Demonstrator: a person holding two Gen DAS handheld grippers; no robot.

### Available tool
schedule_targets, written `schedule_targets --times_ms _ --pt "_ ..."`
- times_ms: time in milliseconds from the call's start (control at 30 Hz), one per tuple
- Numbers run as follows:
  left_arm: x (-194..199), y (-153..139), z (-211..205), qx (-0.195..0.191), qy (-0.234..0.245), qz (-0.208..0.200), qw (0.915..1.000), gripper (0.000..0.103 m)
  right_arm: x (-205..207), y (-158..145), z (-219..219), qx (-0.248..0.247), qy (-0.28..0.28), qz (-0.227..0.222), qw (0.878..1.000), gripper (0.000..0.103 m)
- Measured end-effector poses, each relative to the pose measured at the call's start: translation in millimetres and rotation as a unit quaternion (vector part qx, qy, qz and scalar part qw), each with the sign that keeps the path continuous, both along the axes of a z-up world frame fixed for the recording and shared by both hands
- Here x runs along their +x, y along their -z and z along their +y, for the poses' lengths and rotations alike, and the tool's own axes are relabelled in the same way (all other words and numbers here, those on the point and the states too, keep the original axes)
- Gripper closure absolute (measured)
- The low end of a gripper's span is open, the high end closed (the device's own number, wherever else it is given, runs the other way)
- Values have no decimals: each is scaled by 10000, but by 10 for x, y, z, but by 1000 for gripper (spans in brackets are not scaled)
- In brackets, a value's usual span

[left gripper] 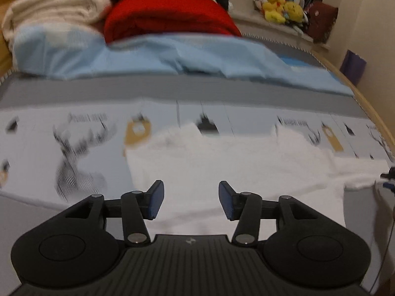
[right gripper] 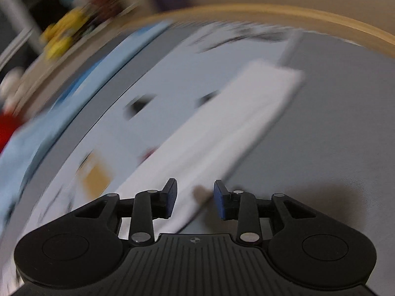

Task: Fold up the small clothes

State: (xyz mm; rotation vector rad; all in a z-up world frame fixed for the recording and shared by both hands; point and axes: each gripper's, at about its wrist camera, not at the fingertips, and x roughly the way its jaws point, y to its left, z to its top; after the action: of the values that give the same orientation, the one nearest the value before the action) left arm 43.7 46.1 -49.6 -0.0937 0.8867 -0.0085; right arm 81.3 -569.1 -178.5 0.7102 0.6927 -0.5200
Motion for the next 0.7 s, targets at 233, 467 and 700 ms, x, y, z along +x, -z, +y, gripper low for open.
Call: schedule_targets --times_ms 233,467,700 --pt "217 413 -319 191 372 197 9989 50 -240 450 -915 606 1259 -477 9890 66" --pt "277 476 -300 227 449 109 9987 50 37 566 -1107 752 1267 -822 9857 66" --pt "292 484 -235 431 459 67 9980 50 290 230 -778 -541 916 -642 9923 100"
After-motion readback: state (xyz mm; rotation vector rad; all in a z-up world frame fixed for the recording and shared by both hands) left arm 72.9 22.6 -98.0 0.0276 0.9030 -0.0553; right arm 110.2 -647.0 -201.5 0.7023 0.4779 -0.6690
